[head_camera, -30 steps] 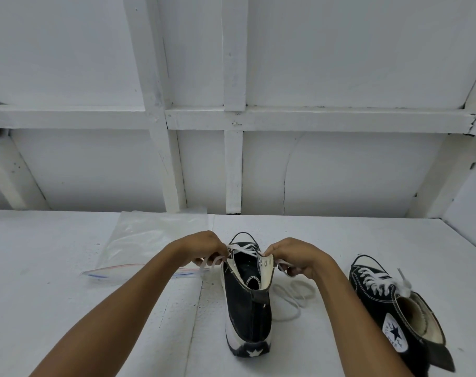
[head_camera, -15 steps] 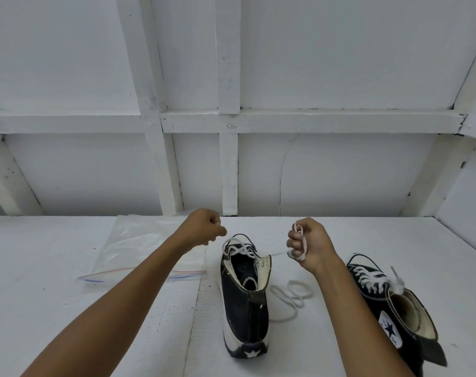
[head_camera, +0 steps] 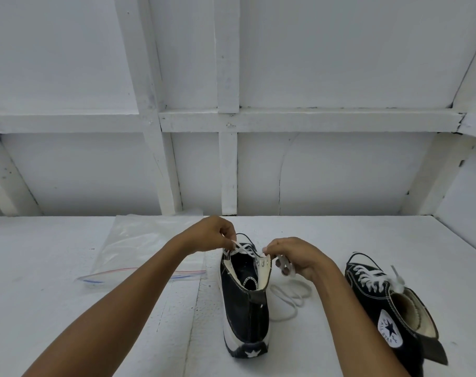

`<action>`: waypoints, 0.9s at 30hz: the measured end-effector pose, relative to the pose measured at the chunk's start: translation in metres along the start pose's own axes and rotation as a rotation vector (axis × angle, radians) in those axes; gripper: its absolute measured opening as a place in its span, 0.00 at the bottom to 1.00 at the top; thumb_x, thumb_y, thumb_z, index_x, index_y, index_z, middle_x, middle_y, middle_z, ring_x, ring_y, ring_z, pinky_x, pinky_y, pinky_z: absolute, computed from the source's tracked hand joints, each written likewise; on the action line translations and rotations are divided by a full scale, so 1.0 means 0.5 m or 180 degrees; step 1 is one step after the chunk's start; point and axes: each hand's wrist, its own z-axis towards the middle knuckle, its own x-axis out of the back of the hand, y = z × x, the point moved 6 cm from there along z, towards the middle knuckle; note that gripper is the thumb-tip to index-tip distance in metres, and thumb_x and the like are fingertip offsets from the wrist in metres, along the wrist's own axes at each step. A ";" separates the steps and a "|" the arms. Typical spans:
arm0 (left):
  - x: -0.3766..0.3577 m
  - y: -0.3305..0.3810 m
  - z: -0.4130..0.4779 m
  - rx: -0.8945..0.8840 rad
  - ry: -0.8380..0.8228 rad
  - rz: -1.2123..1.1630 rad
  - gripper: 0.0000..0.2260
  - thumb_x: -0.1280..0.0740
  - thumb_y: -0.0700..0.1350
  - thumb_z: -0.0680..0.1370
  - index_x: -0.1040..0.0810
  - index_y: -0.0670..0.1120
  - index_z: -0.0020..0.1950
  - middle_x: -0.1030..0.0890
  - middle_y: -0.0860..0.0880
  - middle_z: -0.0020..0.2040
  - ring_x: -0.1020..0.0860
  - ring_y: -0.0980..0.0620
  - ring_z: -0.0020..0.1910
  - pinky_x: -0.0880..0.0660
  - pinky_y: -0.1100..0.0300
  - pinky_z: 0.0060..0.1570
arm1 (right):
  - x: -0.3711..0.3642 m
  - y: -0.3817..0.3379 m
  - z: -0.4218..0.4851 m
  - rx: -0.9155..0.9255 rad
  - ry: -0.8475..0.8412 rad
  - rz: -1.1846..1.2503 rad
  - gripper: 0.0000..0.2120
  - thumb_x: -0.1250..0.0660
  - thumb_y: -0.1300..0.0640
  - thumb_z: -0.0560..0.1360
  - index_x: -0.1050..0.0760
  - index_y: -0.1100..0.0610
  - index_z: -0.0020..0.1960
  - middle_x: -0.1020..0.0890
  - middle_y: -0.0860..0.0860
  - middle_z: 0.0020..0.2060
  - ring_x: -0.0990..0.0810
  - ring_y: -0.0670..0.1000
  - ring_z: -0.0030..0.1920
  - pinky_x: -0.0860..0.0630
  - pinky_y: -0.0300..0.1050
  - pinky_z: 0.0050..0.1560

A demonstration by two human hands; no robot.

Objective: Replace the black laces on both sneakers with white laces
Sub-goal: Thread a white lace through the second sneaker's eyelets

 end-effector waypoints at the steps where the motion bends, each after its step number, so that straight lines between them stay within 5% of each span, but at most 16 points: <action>1: -0.002 0.003 0.000 -0.0019 -0.0084 -0.0058 0.03 0.26 0.39 0.72 0.17 0.46 0.43 0.15 0.52 0.39 0.22 0.58 0.37 0.28 0.62 0.39 | 0.006 -0.001 0.003 0.0046 0.0105 0.0227 0.04 0.29 0.61 0.74 0.21 0.59 0.40 0.20 0.53 0.35 0.27 0.50 0.33 0.34 0.41 0.29; 6: -0.018 0.012 -0.005 -0.0056 -0.0456 -0.0156 0.03 0.27 0.41 0.74 0.17 0.44 0.47 0.17 0.56 0.39 0.23 0.63 0.36 0.29 0.71 0.38 | 0.015 -0.004 0.003 0.0102 0.0169 0.2021 0.08 0.37 0.63 0.76 0.27 0.60 0.38 0.16 0.59 0.42 0.20 0.55 0.39 0.29 0.44 0.31; 9: -0.020 0.012 -0.002 -0.0083 -0.0320 -0.0144 0.02 0.29 0.41 0.75 0.17 0.45 0.47 0.18 0.57 0.38 0.23 0.63 0.37 0.30 0.71 0.38 | 0.006 0.002 0.003 0.0003 0.0087 0.2335 0.08 0.38 0.63 0.75 0.29 0.60 0.37 0.18 0.60 0.36 0.20 0.57 0.34 0.27 0.45 0.31; 13: -0.018 0.009 0.001 -0.0061 -0.0162 -0.0112 0.03 0.30 0.39 0.76 0.18 0.46 0.46 0.18 0.57 0.36 0.24 0.63 0.35 0.29 0.68 0.40 | 0.001 0.016 0.008 -0.0118 0.0314 0.1636 0.04 0.36 0.63 0.73 0.27 0.61 0.40 0.27 0.54 0.26 0.27 0.54 0.26 0.33 0.44 0.28; 18: 0.000 -0.006 0.003 0.0018 0.0133 -0.0198 0.04 0.31 0.41 0.76 0.19 0.49 0.43 0.18 0.54 0.39 0.23 0.58 0.37 0.25 0.60 0.44 | -0.012 0.006 0.004 -0.0105 0.0148 -0.0266 0.06 0.30 0.55 0.74 0.19 0.58 0.45 0.25 0.52 0.27 0.28 0.48 0.25 0.36 0.40 0.27; 22: 0.004 -0.017 0.000 0.0056 0.0171 -0.0248 0.03 0.32 0.41 0.77 0.19 0.48 0.44 0.17 0.50 0.42 0.22 0.56 0.38 0.24 0.59 0.45 | -0.028 -0.017 0.007 0.0160 0.0029 -0.0748 0.08 0.33 0.64 0.75 0.21 0.54 0.41 0.20 0.48 0.38 0.25 0.45 0.40 0.30 0.37 0.41; 27: 0.010 -0.018 0.001 0.0039 0.0221 -0.0281 0.04 0.32 0.41 0.77 0.20 0.48 0.44 0.18 0.54 0.40 0.21 0.56 0.38 0.25 0.63 0.42 | -0.024 -0.028 0.012 0.0204 -0.0062 -0.1717 0.06 0.36 0.64 0.75 0.22 0.56 0.44 0.20 0.48 0.42 0.24 0.47 0.46 0.28 0.42 0.49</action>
